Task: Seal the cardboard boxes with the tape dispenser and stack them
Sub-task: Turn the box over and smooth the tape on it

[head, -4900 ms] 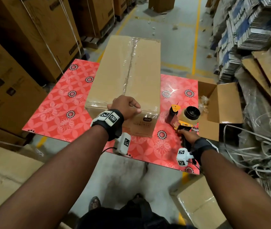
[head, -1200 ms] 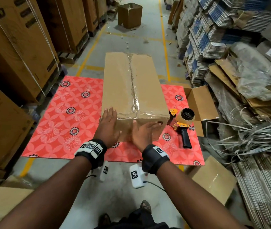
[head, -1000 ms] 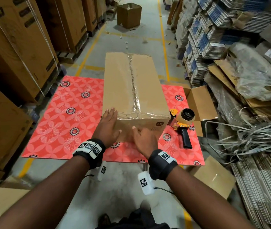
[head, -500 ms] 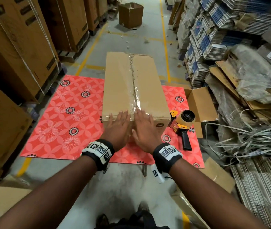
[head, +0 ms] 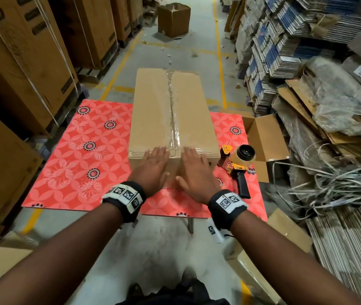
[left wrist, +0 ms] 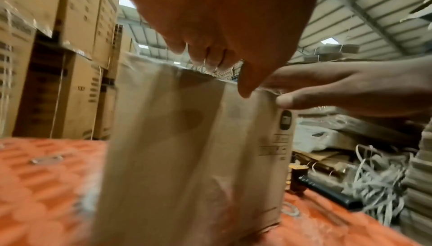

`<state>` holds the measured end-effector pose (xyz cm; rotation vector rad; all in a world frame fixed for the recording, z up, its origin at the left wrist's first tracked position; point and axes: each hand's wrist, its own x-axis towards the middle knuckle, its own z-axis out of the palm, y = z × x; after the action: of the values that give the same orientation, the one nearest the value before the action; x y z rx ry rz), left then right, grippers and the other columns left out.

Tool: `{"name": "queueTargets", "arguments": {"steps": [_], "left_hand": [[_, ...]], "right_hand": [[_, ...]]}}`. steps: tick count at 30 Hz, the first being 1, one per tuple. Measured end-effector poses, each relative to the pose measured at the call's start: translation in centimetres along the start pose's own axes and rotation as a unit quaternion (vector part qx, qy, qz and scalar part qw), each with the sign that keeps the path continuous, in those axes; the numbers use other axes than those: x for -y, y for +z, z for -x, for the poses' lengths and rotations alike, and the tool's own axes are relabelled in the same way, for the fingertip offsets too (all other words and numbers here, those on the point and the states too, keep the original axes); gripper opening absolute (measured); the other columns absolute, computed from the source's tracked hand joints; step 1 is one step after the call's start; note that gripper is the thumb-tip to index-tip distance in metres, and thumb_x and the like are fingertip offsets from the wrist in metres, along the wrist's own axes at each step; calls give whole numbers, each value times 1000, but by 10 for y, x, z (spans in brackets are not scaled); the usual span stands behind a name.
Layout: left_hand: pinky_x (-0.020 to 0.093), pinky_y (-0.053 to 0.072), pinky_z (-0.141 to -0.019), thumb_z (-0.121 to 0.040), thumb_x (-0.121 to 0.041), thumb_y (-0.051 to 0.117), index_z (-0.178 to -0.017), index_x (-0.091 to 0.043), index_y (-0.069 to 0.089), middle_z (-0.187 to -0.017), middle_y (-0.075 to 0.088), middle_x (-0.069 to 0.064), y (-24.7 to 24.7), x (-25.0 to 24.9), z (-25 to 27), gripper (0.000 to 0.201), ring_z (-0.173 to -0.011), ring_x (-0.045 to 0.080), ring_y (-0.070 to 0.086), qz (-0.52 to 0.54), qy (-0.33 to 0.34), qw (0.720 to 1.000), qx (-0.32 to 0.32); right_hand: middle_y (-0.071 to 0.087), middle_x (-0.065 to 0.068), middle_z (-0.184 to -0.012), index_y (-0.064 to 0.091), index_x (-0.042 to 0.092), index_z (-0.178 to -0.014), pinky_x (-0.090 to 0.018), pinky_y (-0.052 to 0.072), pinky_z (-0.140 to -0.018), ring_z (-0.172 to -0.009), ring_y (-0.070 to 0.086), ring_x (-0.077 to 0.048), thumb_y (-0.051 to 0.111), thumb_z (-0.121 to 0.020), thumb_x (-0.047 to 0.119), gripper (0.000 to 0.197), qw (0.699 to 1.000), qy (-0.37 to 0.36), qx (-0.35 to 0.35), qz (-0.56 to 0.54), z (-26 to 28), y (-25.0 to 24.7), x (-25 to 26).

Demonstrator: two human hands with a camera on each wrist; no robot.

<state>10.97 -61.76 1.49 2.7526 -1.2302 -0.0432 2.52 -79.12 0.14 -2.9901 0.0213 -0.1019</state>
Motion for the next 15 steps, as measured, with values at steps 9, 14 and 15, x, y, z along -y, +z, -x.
{"name": "queueTargets", "arguments": {"steps": [9,14,15], "left_hand": [[41,10,-119,-98,-25,48,-151,-9,26,-159,20,11,-3,51,14,60,-148,27,16,99,-94,990,-44],[34,19,-118,-97,-32,55,-150,-6,31,-158,20,14,-8,58,0,64,-147,29,21,193,-157,967,-62],[32,19,-118,-97,-35,54,-150,-7,31,-159,18,12,-5,57,0,64,-146,27,22,206,-177,960,-65]], "right_hand": [[19,-10,-164,25,9,-155,-56,7,-122,-152,16,-26,47,-97,38,69,995,79,-63,20,22,-1,-61],[22,-15,-162,29,9,-153,-52,17,-122,-150,18,-32,49,-95,41,69,992,72,-79,-69,7,0,-47],[17,-17,-163,27,9,-154,-53,15,-122,-151,12,-34,48,-95,45,72,992,78,-67,-74,5,4,-43]]}}
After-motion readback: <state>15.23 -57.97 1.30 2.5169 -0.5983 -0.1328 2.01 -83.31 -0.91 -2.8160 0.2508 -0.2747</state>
